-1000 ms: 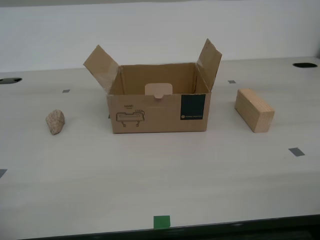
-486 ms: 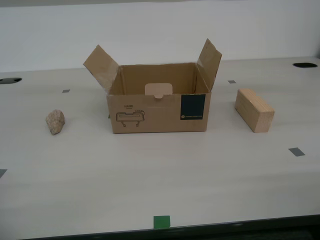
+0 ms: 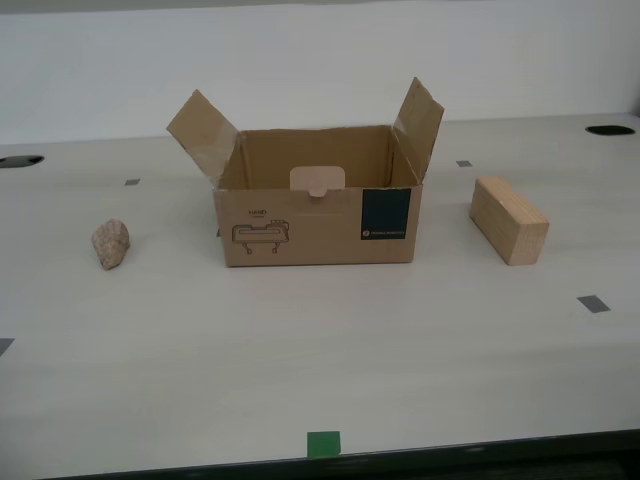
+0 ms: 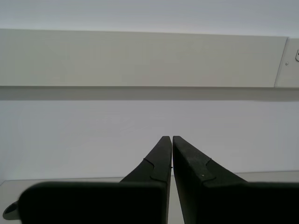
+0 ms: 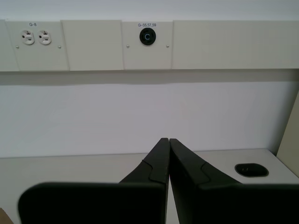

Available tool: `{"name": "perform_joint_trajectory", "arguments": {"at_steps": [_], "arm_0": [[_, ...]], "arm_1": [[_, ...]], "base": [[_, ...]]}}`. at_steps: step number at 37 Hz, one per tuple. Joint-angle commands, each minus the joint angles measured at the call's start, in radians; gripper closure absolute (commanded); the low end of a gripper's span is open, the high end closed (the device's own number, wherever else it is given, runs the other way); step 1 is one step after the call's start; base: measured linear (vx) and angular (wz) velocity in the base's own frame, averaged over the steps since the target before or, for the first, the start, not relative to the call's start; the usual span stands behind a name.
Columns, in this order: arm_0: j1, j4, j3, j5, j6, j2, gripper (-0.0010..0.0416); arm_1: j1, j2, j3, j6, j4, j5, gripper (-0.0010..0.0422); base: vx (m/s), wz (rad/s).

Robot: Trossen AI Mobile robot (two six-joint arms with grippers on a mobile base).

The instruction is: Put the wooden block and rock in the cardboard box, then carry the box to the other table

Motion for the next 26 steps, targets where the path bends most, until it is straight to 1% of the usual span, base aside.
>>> {"name": "perform_joint_trajectory", "arguments": {"at_steps": [1, 26], "arm_0": [[0.000, 0.003, 0.001, 0.003, 0.001, 0.000, 0.0406], [0.000, 0.003, 0.001, 0.003, 0.002, 0.000, 0.0405]], "arm_1": [[0.000, 0.000, 0.001, 0.002, 0.006, 0.003, 0.0412], [0.000, 0.000, 0.001, 0.002, 0.006, 0.003, 0.0412]], "base": [[0.000, 0.000], [0.000, 0.000]]}}
